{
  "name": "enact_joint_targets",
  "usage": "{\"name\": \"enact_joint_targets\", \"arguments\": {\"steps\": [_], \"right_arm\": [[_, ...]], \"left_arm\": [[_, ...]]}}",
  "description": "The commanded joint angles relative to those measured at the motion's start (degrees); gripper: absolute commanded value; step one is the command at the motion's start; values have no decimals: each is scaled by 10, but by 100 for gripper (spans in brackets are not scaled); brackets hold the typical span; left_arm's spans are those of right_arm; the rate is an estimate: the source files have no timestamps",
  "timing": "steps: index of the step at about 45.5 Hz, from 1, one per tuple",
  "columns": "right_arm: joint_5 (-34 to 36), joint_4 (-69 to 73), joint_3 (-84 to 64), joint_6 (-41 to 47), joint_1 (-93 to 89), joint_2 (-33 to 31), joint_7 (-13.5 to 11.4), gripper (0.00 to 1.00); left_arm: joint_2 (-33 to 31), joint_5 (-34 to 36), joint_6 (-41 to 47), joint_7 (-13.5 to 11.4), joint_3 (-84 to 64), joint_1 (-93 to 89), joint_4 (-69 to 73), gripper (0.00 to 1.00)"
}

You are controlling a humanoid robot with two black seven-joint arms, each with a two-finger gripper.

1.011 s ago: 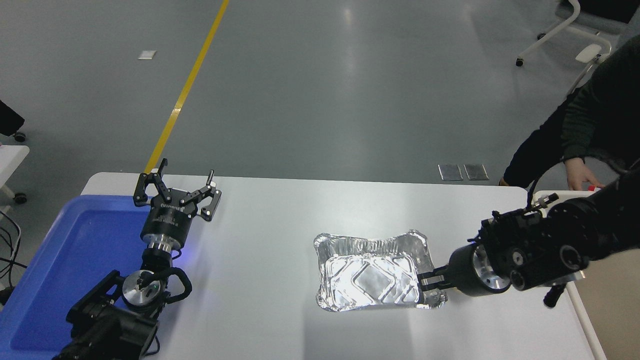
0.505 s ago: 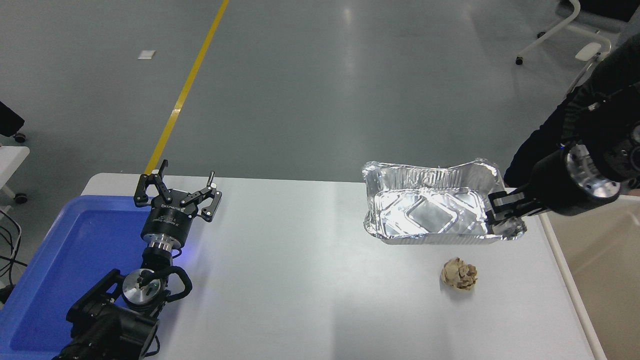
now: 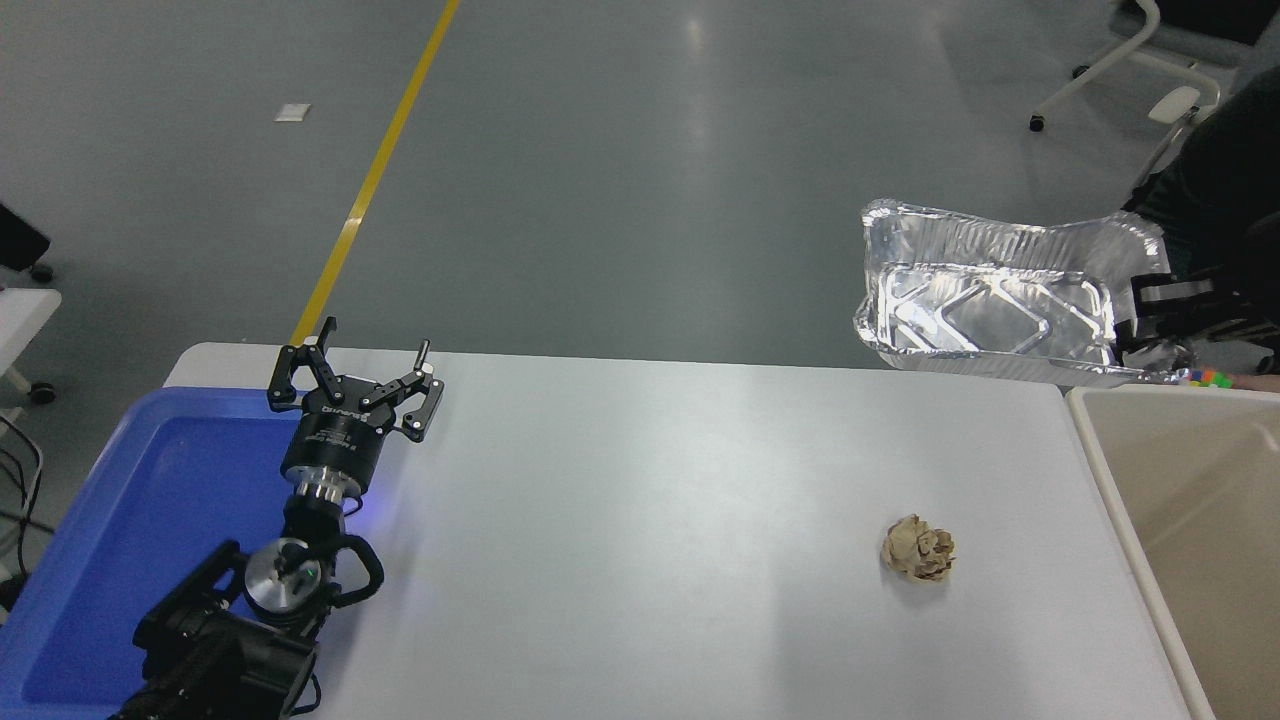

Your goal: Pick up foil plate and place in dustbin

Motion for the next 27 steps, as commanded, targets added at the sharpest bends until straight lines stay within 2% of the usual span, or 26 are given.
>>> {"name": "enact_joint_targets", "arguments": {"steps": [1,6,11,16,27], "right_arm": [[65,-252,187,-22,-279,-92,-1,0],[113,-355,281,-55,-413,-103,-1,0],[177,-459,364,-69,-549,-86,-1,0],[208,-562,455,-71,-678,-37,-1,0],[208,-754,673,-104,-902,106,-1,0]], "left_arm": [[0,0,0,-1,0,0,0,99],[0,0,0,0,0,0,0,99],[0,0,0,0,0,0,0,99],[0,0,0,0,0,0,0,99],[0,0,0,0,0,0,0,99]]}}
